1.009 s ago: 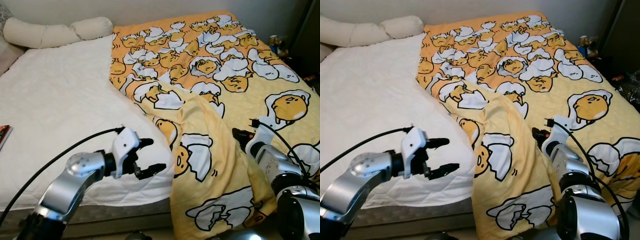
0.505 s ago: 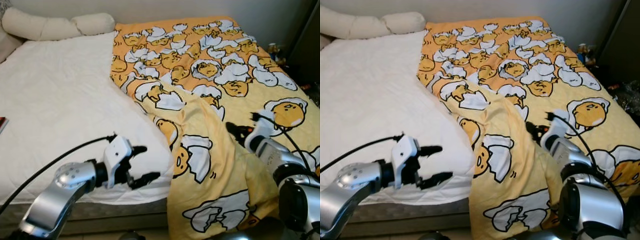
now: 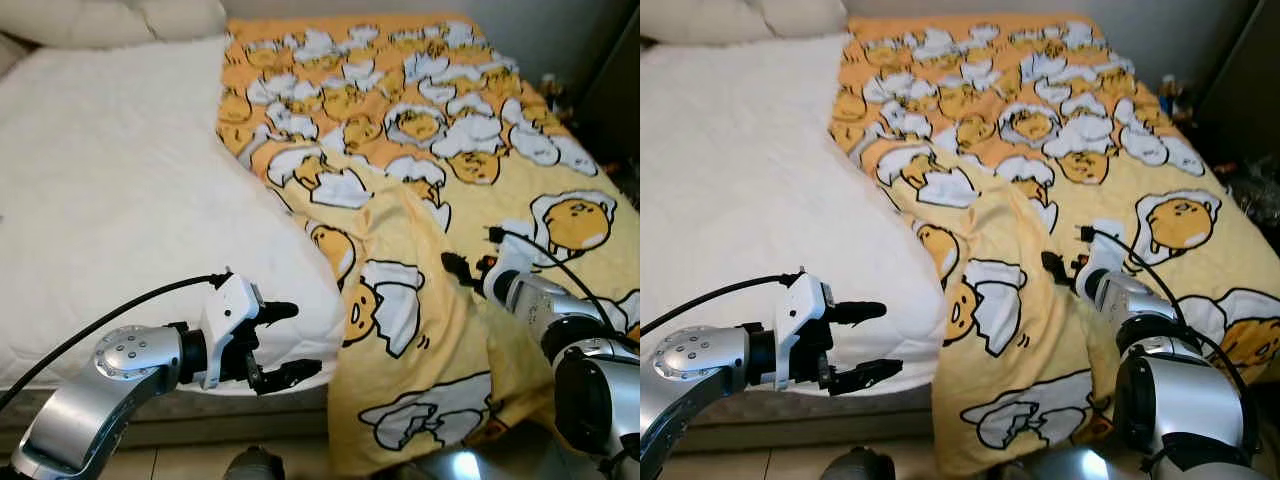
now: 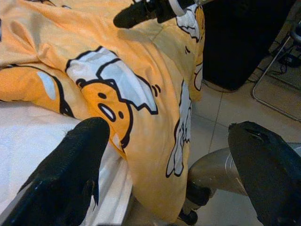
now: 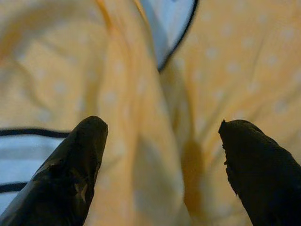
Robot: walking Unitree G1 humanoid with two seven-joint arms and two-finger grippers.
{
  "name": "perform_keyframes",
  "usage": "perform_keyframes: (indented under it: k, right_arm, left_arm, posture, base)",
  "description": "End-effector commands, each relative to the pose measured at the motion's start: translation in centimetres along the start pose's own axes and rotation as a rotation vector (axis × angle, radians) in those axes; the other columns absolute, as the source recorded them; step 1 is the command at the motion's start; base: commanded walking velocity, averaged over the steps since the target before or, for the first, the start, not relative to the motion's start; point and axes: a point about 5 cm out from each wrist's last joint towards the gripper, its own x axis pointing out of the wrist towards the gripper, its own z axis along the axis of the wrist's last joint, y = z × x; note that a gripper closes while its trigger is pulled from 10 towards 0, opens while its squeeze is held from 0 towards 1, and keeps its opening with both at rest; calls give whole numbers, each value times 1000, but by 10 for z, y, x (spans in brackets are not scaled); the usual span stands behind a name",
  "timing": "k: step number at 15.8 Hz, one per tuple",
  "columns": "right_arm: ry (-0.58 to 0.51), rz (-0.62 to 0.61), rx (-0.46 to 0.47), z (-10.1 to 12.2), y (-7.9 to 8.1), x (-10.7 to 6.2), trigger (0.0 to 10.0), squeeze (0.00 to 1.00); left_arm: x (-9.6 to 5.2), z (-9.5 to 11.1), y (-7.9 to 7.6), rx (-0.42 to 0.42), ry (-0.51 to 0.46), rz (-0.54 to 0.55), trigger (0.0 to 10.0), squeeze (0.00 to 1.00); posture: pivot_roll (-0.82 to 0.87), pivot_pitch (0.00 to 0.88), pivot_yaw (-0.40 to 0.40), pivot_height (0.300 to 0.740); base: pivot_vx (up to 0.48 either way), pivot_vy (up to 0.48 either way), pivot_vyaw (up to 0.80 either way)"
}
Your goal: Clean up the room
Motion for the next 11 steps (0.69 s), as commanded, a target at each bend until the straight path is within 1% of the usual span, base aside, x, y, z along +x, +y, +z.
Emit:
perform_keyframes:
  k: [1,2,4,5,6,8,9,10,11]
  right_arm:
    - [34,12,20,-7,0,0,10000,0]
    - [47,45,49,-11,3,0,10000,0]
    - [73,80,46,-19,7,2,10000,0]
    - [89,90,35,-23,9,2,8980,0]
    - [99,95,47,-28,11,3,4078,0]
    - [102,132,77,-30,14,3,1176,0]
    - [108,161,85,-31,16,3,0,0]
    - [123,205,84,-34,20,3,0,0]
    - [126,208,82,-34,21,3,0,0]
  left_arm:
    - [-4,3,-1,14,9,7,10000,463]
    - [-5,3,-3,7,13,4,10000,314]
    - [-5,3,-7,-5,16,-2,10000,106]
    - [-5,3,-9,-8,17,-5,10000,0]
    - [-4,2,-10,-8,23,-14,10000,0]
    - [-3,3,-11,-9,26,-24,10000,0]
    - [-3,3,-11,-10,28,-27,10000,0]
    - [-2,2,-12,-10,31,-30,10000,0]
    - [-2,3,-12,-10,31,-30,10000,0]
  posture:
    - [123,190,16,740]
    - [126,194,15,740]
    - [130,196,13,740]
    - [132,196,14,740]
    - [132,197,13,740]
    - [131,195,14,740]
    - [129,194,16,740]
    - [129,194,15,740]
    - [130,193,16,740]
  base:
    - [0,0,0]
    - [0,0,0]
    - [0,0,0]
    - [0,0,0]
    - [0,0,0]
    - [0,0,0]
    - [0,0,0]
    - [0,0,0]
    - [0,0,0]
